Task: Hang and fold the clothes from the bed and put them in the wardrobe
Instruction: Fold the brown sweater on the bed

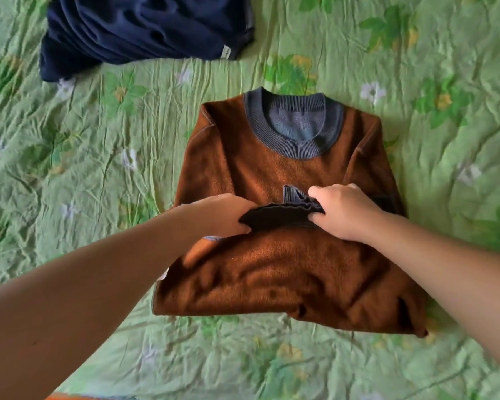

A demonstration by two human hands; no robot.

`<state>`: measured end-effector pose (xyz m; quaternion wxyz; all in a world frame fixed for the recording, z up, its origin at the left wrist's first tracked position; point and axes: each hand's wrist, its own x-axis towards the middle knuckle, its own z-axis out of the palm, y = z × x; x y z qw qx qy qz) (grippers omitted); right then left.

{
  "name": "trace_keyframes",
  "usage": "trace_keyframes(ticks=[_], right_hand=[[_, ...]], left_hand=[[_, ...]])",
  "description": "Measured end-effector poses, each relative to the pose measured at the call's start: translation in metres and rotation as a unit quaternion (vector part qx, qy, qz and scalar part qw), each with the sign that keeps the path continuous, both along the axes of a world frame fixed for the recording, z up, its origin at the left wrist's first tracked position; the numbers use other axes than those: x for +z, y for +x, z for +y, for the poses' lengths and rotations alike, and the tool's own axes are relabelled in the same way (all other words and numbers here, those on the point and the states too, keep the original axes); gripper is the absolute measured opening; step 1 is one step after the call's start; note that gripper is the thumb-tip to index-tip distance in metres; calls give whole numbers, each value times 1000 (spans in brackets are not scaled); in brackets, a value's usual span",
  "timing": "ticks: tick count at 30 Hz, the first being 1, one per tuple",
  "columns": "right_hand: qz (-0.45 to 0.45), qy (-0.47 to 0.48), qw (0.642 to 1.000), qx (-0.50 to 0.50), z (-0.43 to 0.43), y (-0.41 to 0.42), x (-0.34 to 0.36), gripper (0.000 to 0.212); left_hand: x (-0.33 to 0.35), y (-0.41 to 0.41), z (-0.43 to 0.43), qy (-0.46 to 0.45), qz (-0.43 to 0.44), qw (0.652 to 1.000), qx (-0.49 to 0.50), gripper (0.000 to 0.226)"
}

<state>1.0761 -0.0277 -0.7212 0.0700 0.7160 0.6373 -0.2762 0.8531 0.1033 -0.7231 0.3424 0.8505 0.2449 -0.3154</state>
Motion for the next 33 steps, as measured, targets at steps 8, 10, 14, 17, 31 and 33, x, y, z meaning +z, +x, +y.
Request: trace_keyframes(ticks=[8, 10, 14, 17, 31, 33], right_hand=[[-35, 251, 966, 45, -16, 32, 1, 23], [-63, 275, 959, 32, 17, 53, 9, 24], [-169, 222, 960, -7, 108, 91, 22, 32], [-231, 89, 966, -81, 144, 94, 19, 57], [-123, 2, 992, 4, -25, -36, -52, 79], [-113, -13, 993, 6, -11, -29, -45, 77]], left_hand=[[12, -22, 22, 184, -157, 969, -44, 31], [20, 0, 52, 242, -189, 950, -58, 36], [34, 61, 117, 358, -142, 923, 8, 21], [20, 93, 130, 437, -68, 896, 36, 59], [-57, -28, -21, 354, -37, 930, 88, 69], [-53, -40, -20, 350, -22, 927, 134, 70]])
